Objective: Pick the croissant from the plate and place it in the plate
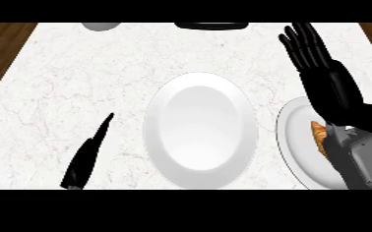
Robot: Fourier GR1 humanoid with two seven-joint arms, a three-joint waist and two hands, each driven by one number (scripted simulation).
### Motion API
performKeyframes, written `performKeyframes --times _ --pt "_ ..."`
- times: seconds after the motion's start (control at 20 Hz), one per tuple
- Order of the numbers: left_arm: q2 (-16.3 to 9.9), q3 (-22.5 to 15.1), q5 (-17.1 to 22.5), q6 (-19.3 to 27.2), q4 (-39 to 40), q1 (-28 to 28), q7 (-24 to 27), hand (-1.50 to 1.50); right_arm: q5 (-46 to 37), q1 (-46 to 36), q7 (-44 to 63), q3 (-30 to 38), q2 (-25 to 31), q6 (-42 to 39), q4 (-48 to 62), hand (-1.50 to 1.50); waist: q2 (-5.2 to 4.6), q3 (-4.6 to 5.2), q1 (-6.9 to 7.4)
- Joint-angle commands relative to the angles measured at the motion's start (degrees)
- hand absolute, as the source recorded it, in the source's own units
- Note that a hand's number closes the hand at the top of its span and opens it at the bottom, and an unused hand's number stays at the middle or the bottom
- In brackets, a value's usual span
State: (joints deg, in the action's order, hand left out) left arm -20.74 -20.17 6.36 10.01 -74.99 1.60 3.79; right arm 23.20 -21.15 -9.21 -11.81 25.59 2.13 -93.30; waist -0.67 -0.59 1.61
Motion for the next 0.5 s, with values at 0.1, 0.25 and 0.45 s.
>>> performKeyframes --times 0.1,0.25,0.45 --pt "-7.27 0.69 1.96 0.95 -23.94 16.94 6.20 0.00 -5.60 1.07 0.71 -12.15 2.74 -10.13 -2.24 1.50 1.15 0.55 -0.30" --pt "-11.11 3.71 2.38 0.84 -30.19 18.17 8.65 0.00 -10.58 1.00 1.17 -22.08 4.91 -17.49 -3.57 1.50 2.36 0.83 0.67" --pt "-11.19 4.44 4.48 0.93 -30.34 20.96 7.74 0.00 -30.84 -1.78 0.82 -20.39 17.31 -11.11 -2.09 1.50 3.61 1.06 -4.79"
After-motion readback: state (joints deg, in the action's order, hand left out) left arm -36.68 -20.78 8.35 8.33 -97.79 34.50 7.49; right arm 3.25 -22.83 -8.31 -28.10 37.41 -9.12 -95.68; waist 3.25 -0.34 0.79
